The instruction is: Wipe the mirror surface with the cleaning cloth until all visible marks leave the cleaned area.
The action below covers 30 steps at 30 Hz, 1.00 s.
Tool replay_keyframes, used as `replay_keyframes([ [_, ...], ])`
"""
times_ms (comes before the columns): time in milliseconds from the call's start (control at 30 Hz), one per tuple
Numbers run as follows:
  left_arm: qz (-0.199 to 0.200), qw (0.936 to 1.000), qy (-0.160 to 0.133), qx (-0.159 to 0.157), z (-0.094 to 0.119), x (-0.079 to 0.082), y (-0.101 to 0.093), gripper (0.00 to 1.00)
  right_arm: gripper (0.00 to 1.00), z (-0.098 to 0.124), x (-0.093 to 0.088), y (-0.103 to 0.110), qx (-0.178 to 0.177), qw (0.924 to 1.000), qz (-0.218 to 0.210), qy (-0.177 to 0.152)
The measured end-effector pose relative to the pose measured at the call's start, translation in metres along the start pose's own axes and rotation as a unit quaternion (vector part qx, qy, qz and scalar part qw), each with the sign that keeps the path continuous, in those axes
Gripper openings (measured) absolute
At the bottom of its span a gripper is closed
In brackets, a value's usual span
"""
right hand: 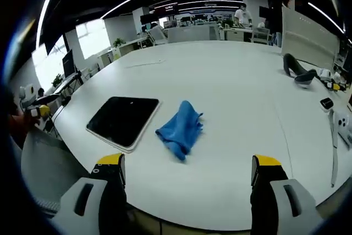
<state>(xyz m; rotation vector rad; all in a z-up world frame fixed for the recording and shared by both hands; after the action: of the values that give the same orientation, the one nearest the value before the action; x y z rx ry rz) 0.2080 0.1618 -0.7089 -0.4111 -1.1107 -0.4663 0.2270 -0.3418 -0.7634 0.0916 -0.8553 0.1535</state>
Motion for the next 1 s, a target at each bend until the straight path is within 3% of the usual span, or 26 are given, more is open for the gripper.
replay_keyframes([
  [233, -0.031, 0.9995, 0.004, 0.000, -0.008, 0.003, 0.012, 0.97, 0.94, -0.002, 0.013, 0.011, 0.014, 0.9998, 0.014, 0.005],
  [267, -0.027, 0.9996, 0.002, 0.000, -0.009, 0.003, 0.018, 0.98, 0.94, -0.001, 0.019, 0.011, 0.016, 0.9993, 0.033, 0.002],
  [333, 0.012, 0.9996, 0.026, -0.006, -0.006, -0.006, 0.018, 0.99, 0.94, 0.000, 0.025, 0.008, 0.012, 0.9992, 0.039, 0.000],
  [367, -0.010, 0.9999, -0.006, -0.012, -0.006, 0.003, 0.016, 0.99, 0.94, 0.000, 0.027, 0.006, 0.009, 0.9993, 0.036, -0.002],
  [400, -0.024, 0.9995, -0.015, -0.010, -0.005, 0.005, 0.015, 0.99, 0.94, 0.000, 0.028, 0.004, 0.006, 0.9995, 0.029, -0.005],
  [533, 0.022, 0.9996, -0.002, -0.017, -0.004, 0.001, 0.019, 0.98, 0.94, 0.008, 0.025, 0.000, -0.004, 0.9998, 0.016, -0.011],
  [600, 0.020, 0.9997, -0.001, -0.014, -0.004, 0.001, 0.020, 0.97, 0.94, 0.012, 0.022, -0.002, -0.005, 0.9998, 0.012, -0.011],
  [700, 0.032, 0.9990, 0.001, -0.032, -0.006, 0.000, 0.014, 0.97, 0.94, 0.014, 0.015, -0.006, -0.009, 0.9999, 0.008, -0.009],
  [1000, 0.025, 0.9990, -0.001, -0.037, -0.005, 0.004, 0.009, 0.97, 0.93, 0.013, 0.001, 0.002, -0.002, 1.0000, -0.005, -0.001],
])
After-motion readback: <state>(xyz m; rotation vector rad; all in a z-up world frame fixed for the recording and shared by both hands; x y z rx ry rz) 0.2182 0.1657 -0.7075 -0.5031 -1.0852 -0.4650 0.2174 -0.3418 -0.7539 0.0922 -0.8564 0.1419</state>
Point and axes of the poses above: the point that each gripper's makers call its tool centre point, and the gripper's own axes: z roughly backward along the fingers, y roughly to its left, x roughly out of its top, the point moved 8 cm from there along z, roughly backward along the fingers, and after that the axes turned 9 degrees about -x, right-handed, at the moved point
